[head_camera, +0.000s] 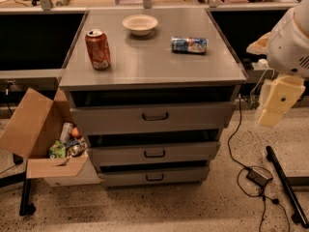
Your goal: Open middle drawer
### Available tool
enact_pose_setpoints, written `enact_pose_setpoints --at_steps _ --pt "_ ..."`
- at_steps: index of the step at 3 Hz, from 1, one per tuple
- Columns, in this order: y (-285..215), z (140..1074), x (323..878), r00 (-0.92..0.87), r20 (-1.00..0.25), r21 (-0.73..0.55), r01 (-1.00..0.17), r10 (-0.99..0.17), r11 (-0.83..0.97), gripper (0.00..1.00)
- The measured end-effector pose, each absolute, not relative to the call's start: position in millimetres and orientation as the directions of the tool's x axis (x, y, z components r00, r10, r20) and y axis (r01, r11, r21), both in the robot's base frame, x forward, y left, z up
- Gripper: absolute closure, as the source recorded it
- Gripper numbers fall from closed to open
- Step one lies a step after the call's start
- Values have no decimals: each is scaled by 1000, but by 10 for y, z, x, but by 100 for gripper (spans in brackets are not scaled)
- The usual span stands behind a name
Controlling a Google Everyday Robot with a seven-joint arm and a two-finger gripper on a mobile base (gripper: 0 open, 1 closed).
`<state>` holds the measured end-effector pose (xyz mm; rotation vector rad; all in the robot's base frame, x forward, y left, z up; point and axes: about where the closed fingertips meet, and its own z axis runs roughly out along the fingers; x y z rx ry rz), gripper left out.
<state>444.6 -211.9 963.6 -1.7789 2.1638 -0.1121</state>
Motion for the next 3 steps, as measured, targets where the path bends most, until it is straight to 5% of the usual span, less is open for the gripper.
enact_pose_setpoints --at_steps 3 --pt "-1286 7997 4378 138 -298 -173 -981 -944 -89 0"
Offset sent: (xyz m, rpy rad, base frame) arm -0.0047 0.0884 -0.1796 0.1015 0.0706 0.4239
